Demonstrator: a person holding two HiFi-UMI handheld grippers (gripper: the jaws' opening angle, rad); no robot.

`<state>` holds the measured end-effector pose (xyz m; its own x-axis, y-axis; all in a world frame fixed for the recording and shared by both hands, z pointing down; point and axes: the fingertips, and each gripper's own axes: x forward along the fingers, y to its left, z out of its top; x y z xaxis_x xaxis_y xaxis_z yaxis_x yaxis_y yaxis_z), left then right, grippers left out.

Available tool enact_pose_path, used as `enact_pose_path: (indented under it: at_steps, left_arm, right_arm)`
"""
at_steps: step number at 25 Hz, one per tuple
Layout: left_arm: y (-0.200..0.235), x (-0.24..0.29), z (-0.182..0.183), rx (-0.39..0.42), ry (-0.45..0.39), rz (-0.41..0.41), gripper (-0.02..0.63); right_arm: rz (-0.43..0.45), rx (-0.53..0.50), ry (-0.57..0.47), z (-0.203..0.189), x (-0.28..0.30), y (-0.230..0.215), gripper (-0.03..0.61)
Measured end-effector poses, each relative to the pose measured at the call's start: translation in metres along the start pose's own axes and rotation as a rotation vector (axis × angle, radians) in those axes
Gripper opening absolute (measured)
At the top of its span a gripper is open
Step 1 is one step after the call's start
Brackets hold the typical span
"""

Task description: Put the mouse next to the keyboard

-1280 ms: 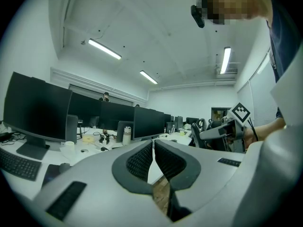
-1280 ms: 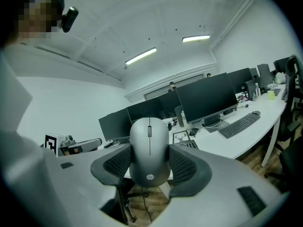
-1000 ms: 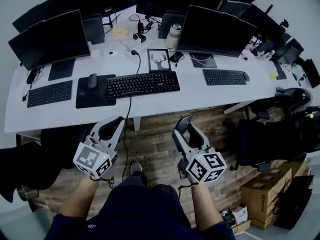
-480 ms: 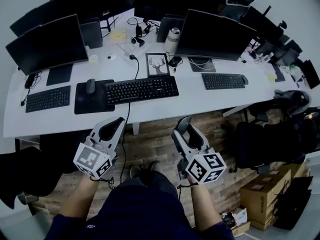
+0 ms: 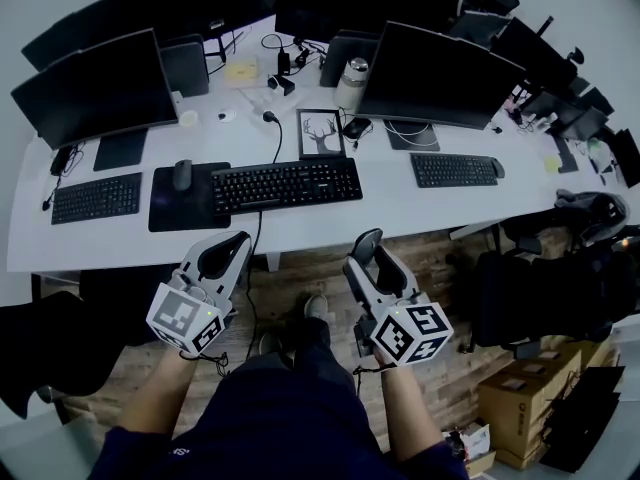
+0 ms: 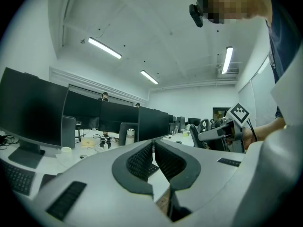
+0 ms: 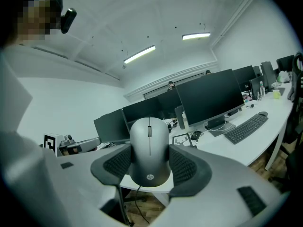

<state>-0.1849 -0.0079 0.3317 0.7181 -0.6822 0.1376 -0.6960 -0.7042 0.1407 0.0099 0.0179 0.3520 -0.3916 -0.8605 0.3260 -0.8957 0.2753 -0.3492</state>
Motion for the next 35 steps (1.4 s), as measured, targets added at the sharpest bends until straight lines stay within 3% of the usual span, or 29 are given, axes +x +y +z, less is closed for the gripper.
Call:
enact_pose_path:
  at_steps: [35]
  left_arm:
    - [0.038, 0.184, -0.021, -0.025, 0.106, 0.133, 0.040]
  right_arm:
    - [0.109, 0.018, 0.157, 0.031, 0.136, -0.162, 0.255]
